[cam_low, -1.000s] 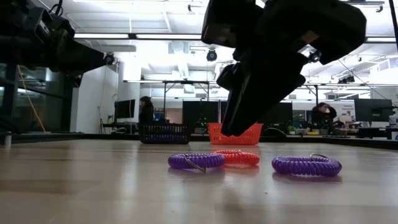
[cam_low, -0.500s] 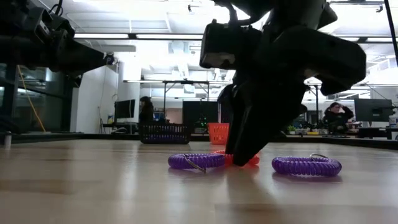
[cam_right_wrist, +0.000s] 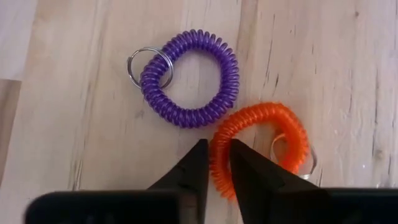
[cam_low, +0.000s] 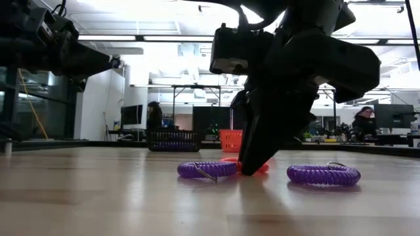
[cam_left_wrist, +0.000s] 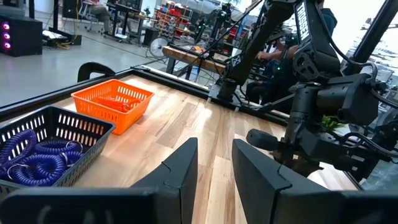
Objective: Sort spring keychains
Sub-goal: Put the orange spring keychain into the orange bin
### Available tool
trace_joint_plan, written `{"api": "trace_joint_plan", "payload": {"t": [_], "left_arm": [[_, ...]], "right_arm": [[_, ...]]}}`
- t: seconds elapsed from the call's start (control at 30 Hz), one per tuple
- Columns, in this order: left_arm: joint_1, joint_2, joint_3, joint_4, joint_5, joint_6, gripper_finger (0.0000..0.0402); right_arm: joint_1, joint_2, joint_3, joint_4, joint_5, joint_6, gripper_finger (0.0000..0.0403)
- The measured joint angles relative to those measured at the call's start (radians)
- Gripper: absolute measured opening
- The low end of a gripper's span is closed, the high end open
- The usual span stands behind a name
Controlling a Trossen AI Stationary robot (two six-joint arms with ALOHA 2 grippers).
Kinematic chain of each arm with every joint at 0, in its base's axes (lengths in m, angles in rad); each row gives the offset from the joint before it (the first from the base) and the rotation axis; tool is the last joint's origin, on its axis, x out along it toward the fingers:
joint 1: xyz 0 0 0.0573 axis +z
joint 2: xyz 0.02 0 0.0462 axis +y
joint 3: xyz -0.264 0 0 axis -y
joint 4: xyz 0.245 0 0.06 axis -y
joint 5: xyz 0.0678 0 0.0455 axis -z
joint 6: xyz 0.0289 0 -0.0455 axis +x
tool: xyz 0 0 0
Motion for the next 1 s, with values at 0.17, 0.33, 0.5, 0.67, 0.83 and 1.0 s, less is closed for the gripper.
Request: {"api": "trace_joint_plan", "payload": {"t": [0.17,0.33,0.5,0.67,0.83,1.0], "left_arm": [[0.000,0.000,0.000,0.000,0.000,0.000,0.0099],[0.000,0.000,0.000,0.000,0.000,0.000,0.0099],[0.000,0.000,0.000,0.000,0.000,0.000,0.0099],[0.000,0.000,0.000,0.000,0.000,0.000,0.0099],[0.000,0.000,0.000,0.000,0.000,0.000,0.0099],[0.000,0.000,0.000,0.000,0.000,0.000,0.0099]], "right_arm": [[0.000,0.000,-0.001,-0.004,0.000,0.031,0.0018],[-0.001,-0.030,-0.005,-0.015,0.011,0.041,0.0012],[-0.027,-0.095,-0.008,-0.085,0.028,0.034,0.0016],[-0.080,-0.180,-0.003,-0.121,0.075,0.007,0.0012],[-0.157,-0.268,-0.002,-0.120,0.111,-0.017,0.0016],[-0.271,-0.337,-0.002,-0.122,0.142,-0.038,0.0014]]}}
